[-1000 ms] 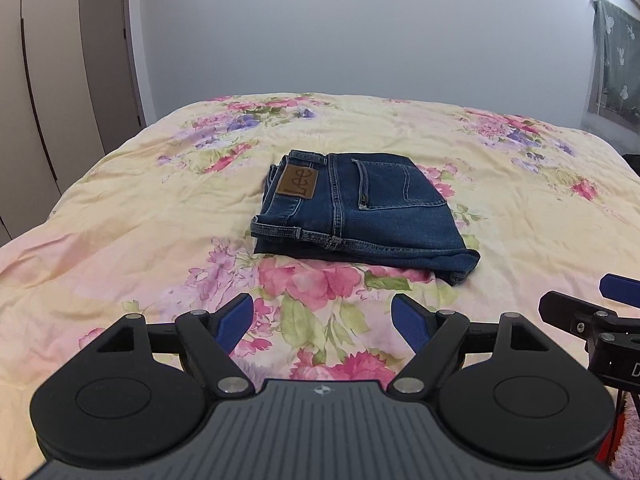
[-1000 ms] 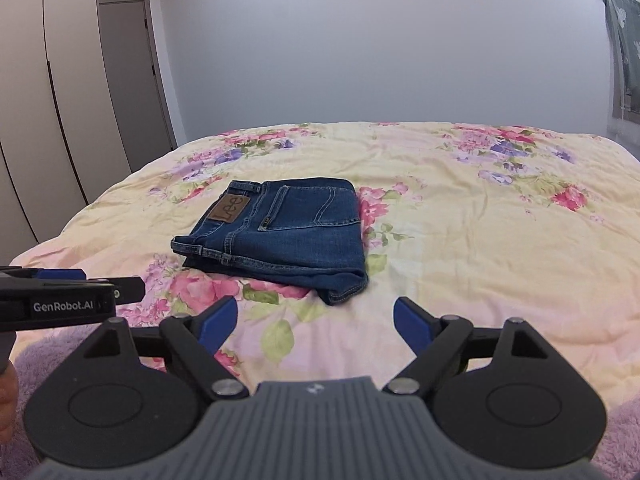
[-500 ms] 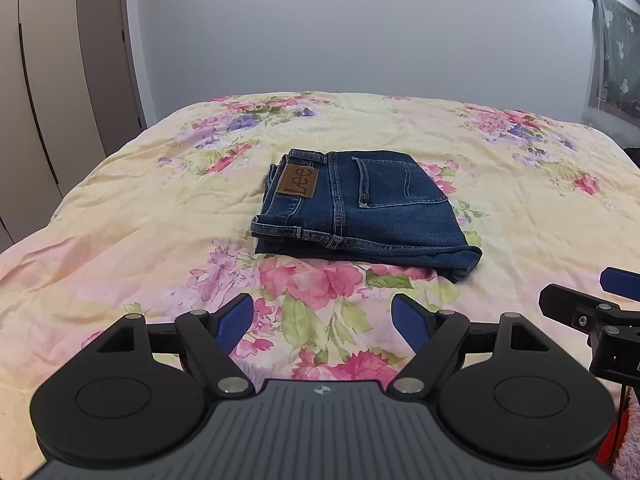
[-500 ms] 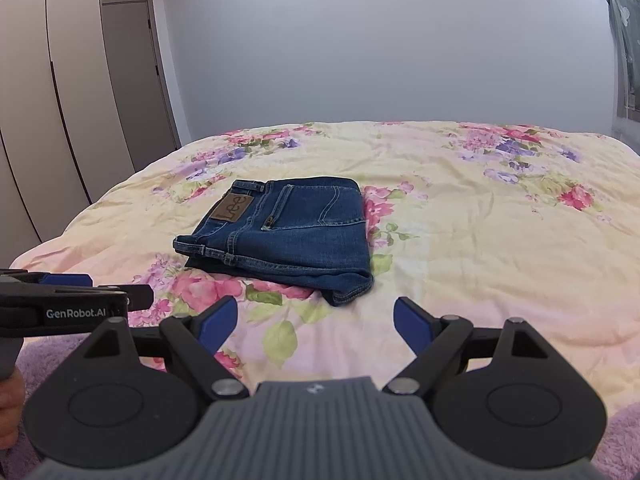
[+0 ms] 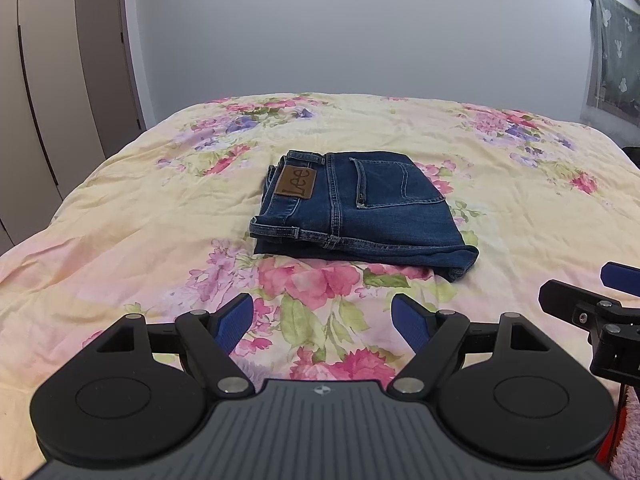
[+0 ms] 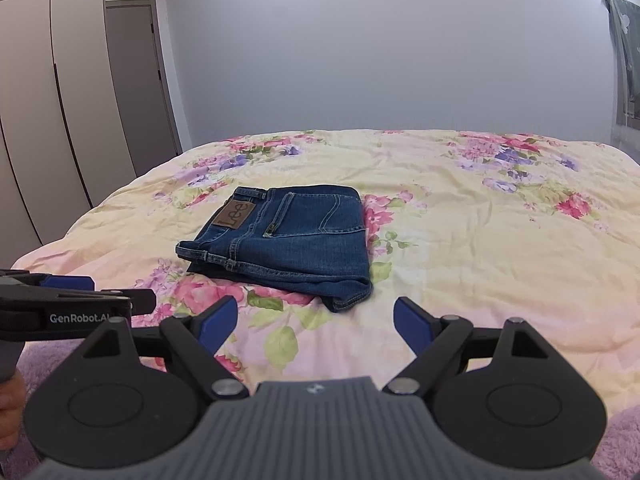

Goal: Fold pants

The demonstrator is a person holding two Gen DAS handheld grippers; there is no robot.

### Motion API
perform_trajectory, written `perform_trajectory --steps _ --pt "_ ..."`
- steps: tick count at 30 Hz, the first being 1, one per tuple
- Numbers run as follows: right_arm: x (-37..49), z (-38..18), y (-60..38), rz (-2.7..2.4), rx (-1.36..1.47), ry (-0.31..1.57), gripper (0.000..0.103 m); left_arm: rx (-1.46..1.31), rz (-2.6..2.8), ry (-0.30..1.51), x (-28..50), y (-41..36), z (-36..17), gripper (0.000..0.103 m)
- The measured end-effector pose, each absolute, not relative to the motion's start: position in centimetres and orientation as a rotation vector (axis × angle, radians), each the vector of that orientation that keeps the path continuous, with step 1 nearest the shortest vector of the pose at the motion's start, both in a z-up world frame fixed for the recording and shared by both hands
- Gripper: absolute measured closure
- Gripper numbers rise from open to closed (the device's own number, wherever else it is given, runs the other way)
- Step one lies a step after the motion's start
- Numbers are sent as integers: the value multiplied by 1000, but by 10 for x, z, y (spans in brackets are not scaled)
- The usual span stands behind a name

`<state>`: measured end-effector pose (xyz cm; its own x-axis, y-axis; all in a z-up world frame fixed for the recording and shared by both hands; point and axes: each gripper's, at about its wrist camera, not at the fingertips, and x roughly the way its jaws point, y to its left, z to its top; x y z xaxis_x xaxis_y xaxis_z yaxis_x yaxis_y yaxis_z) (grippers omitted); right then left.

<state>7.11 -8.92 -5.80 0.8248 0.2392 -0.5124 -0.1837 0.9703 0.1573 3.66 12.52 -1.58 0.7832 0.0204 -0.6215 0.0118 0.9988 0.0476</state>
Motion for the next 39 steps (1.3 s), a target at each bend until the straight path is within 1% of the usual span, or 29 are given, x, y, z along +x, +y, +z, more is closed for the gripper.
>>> perform_trajectory --steps 39 --pt "67 -56 -89 219 90 551 22 54 -4 667 30 121 -13 11"
